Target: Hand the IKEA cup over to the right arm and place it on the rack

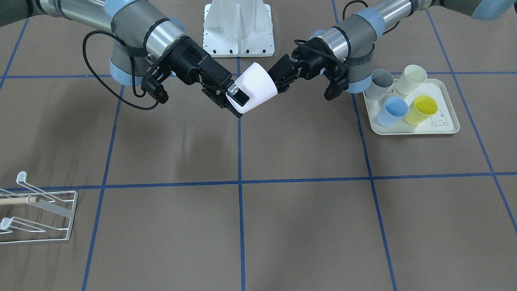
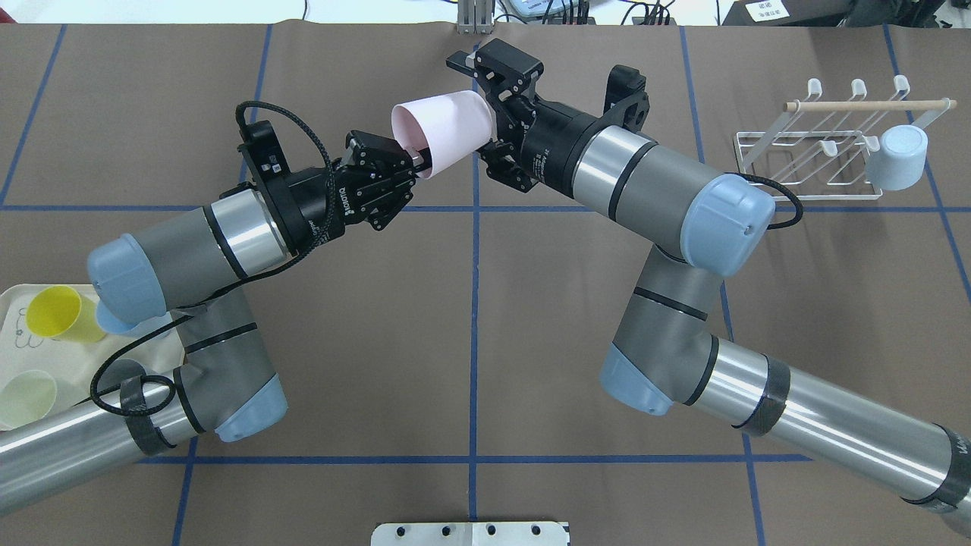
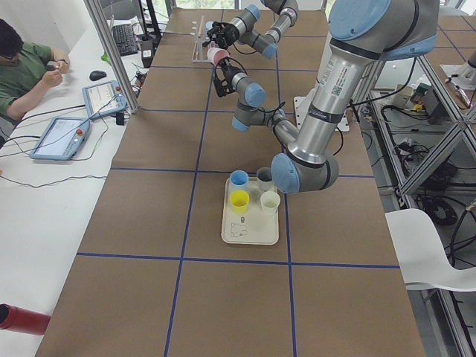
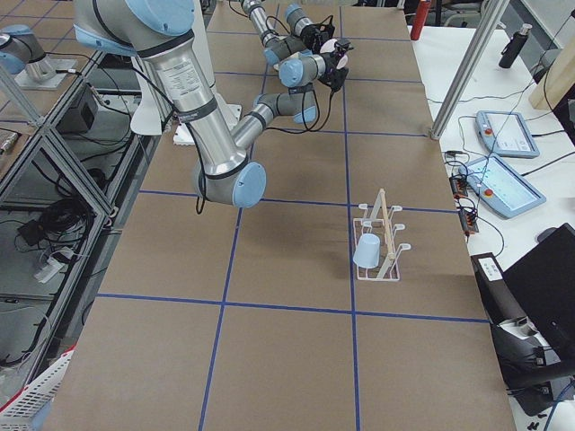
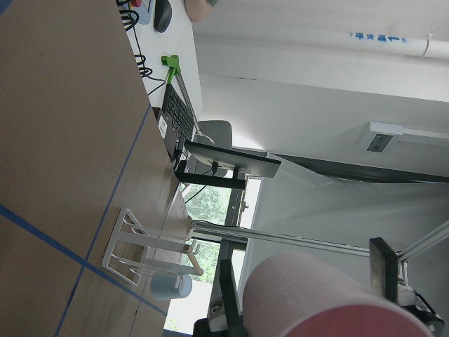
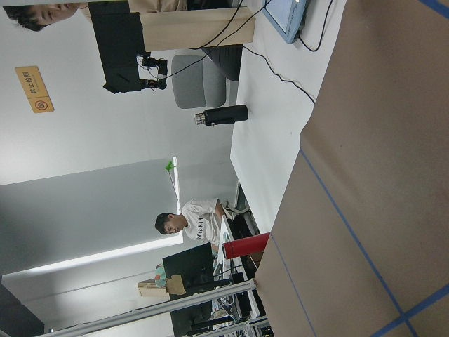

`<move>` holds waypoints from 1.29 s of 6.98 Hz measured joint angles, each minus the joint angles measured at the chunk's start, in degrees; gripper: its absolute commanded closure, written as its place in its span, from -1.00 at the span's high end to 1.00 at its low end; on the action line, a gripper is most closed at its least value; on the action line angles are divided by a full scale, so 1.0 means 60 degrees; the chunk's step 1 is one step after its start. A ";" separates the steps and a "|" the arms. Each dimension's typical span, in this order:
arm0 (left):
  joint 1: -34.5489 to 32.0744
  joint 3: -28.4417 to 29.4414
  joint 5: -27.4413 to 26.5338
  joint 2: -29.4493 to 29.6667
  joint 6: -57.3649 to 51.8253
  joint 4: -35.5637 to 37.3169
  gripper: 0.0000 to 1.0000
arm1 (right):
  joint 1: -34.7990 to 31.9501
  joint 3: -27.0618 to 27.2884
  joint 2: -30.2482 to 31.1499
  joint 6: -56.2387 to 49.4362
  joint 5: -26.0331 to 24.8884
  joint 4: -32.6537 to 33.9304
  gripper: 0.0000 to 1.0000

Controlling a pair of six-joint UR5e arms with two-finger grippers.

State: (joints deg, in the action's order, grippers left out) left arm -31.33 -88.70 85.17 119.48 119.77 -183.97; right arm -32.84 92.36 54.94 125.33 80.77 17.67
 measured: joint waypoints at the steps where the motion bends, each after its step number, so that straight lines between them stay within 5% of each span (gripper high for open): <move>1: 0.0010 0.0026 -0.0002 0.0012 0.0003 -0.0001 -1.00 | 0.0005 -0.0001 0.0001 0.0000 0.0000 -0.0002 1.00; 9: 0.0021 0.0150 0.0011 0.0252 0.0014 0.0006 -1.00 | -0.0004 0.0003 0.0085 0.0028 0.0000 -0.0289 0.99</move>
State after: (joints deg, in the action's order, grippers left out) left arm -31.20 -87.80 85.24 120.99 119.85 -183.93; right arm -32.87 92.38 55.45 125.50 80.77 15.94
